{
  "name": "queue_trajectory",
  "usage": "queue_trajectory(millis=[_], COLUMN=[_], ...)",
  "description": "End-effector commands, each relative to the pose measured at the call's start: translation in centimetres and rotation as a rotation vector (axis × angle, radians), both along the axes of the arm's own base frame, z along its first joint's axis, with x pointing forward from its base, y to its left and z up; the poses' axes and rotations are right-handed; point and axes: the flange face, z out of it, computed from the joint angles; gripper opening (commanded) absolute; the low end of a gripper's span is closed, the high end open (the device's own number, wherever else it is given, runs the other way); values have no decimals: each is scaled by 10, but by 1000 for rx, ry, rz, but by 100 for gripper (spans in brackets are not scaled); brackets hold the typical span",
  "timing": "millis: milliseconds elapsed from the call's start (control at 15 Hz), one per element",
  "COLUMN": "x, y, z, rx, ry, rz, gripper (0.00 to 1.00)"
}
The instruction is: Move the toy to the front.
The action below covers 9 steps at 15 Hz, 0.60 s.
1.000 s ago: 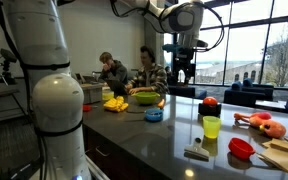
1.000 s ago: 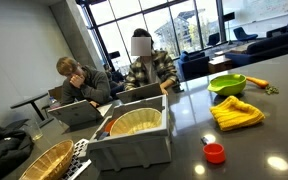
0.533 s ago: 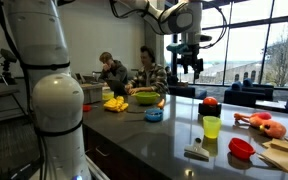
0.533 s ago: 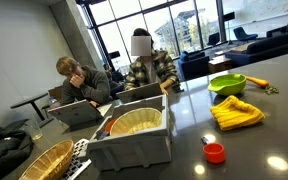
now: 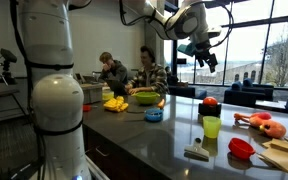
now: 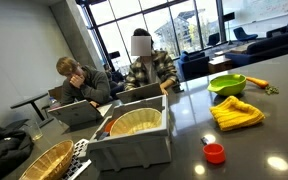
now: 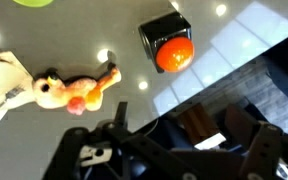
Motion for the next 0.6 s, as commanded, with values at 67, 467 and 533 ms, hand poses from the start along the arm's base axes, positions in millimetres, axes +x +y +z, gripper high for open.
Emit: queue_trajectory(millis=[67,467,533], x=[37,56,57], y=[-23,-85,-95], z=[0,-43,-46], rx=[-11,151,179], ry=[-36,142,153], rz=[-141,-412,-459], gripper=[100,100,100])
